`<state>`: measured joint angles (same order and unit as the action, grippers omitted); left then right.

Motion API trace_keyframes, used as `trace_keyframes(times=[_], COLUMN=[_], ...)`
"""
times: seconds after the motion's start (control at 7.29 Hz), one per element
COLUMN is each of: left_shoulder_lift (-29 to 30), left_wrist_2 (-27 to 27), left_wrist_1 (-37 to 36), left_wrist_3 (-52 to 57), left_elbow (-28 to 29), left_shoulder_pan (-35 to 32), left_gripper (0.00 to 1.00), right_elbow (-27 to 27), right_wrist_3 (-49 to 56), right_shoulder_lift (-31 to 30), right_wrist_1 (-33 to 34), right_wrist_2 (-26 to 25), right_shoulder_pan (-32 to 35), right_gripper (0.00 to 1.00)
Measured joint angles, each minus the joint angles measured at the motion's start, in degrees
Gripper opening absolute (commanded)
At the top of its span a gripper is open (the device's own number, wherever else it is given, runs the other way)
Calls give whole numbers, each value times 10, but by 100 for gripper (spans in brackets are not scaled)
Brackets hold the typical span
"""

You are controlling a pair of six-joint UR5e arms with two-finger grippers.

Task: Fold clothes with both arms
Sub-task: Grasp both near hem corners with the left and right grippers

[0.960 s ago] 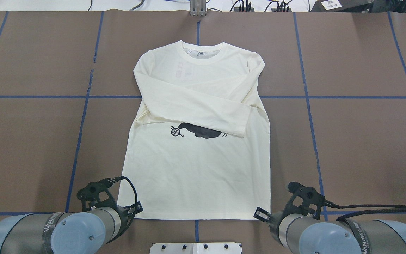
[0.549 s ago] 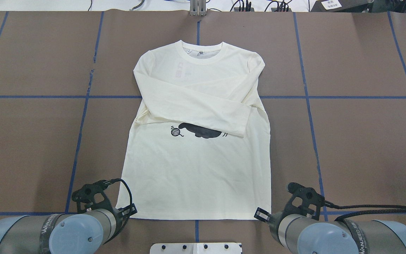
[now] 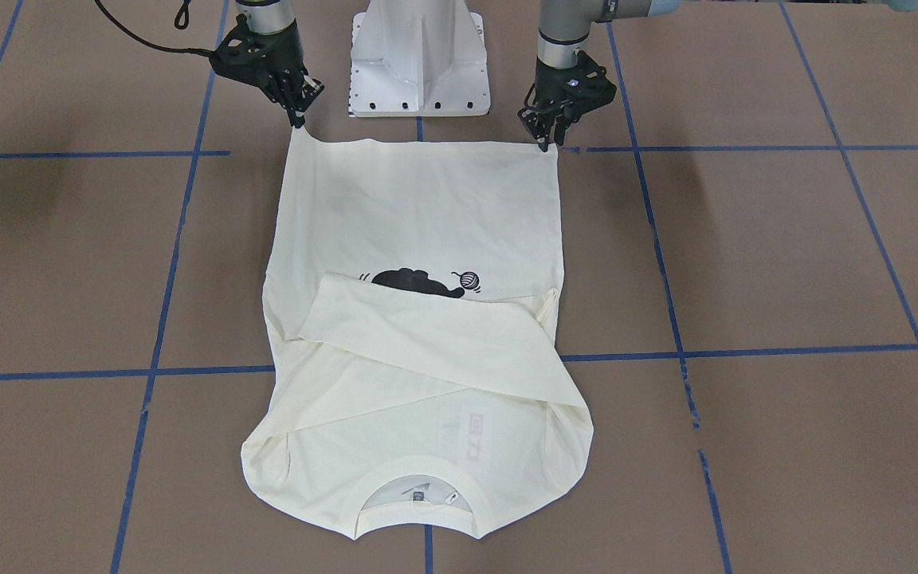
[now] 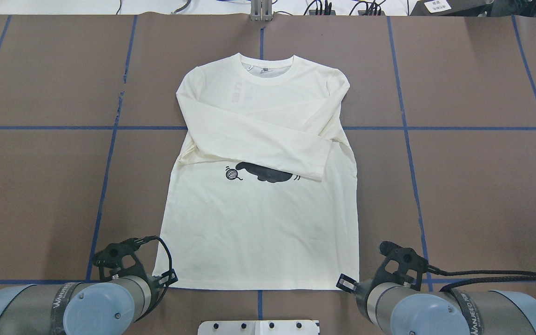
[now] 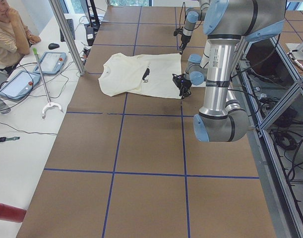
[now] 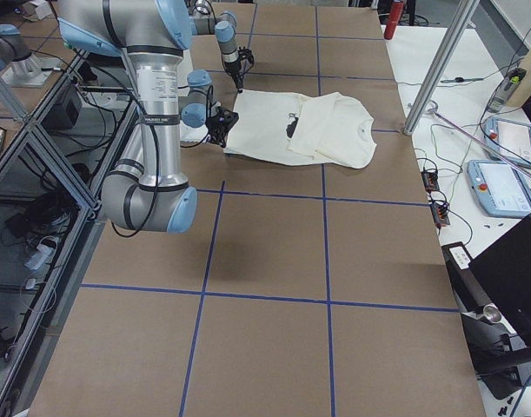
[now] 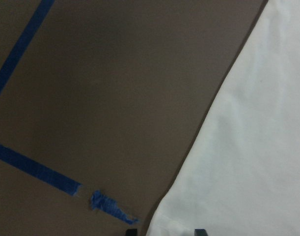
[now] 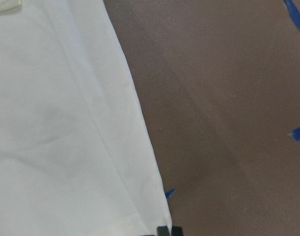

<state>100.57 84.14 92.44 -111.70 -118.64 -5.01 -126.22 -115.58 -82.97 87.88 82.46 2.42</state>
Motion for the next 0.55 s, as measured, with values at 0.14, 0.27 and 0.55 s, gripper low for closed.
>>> trace_keyframes(times=[0.14,0.27,0.55], left_shoulder_lift=[-2,-5,-7], left_wrist_2=[0,1,5], left_wrist_1=[0,0,0], left_wrist_3=[0,0,0], left_elbow=[-1,-7,-51], left_shoulder_pan=[0,0,0], left_gripper=[0,0,0], right_elbow=[0,0,-7], right_wrist_3=[0,0,0], right_shoulder_lift=[0,0,-3], right_wrist_1=[0,0,-1], right_wrist_2=[0,1,1], right_shoulder_pan=[0,0,2], right_gripper=[0,0,0])
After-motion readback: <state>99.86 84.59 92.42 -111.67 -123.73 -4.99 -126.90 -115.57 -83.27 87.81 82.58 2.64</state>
